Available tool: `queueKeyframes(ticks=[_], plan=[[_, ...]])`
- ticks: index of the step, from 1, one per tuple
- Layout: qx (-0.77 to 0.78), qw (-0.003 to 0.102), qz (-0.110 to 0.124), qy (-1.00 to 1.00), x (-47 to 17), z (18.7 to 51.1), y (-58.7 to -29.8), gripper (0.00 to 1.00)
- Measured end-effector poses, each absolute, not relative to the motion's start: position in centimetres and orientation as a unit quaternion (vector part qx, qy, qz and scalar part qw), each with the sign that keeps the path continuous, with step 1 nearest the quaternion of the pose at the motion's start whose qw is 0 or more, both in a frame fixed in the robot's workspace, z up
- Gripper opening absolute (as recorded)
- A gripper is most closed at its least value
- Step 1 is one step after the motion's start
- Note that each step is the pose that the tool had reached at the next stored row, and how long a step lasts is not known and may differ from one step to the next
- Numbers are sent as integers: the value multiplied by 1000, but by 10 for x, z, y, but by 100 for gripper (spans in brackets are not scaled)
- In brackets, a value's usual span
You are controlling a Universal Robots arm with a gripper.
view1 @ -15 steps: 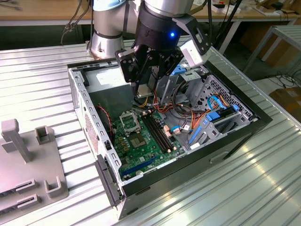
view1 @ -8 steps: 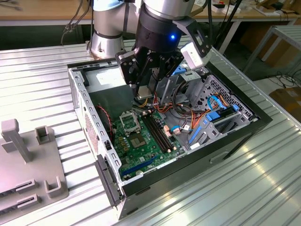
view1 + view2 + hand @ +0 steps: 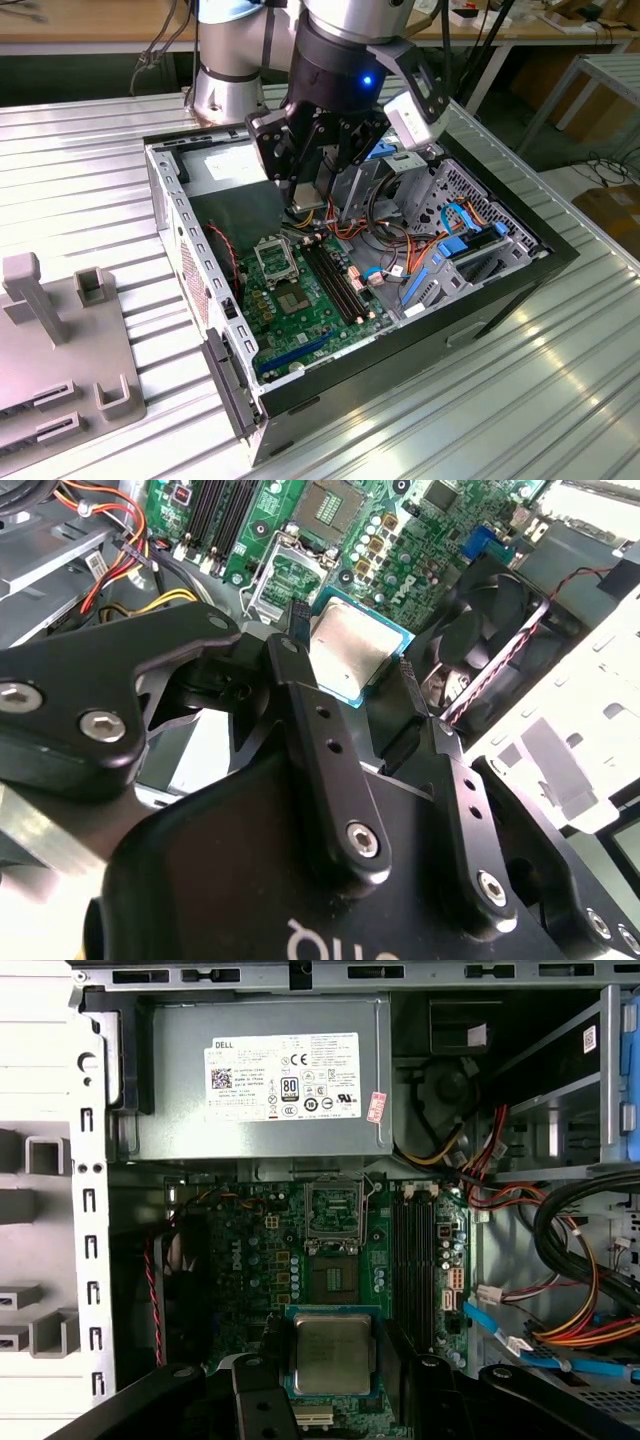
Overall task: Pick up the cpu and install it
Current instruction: 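Place the cpu into insertion slot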
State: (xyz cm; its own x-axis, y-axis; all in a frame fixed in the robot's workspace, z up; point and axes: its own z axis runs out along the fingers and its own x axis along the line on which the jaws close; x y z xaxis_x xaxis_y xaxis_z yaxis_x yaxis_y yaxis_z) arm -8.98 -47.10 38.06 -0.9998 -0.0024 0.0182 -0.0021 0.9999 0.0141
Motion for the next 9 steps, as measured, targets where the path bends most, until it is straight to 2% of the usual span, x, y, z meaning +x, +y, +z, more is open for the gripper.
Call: queueKeyframes(ticks=[9], plan=[[2,9,-7,-1000,-90,378,-472,47]])
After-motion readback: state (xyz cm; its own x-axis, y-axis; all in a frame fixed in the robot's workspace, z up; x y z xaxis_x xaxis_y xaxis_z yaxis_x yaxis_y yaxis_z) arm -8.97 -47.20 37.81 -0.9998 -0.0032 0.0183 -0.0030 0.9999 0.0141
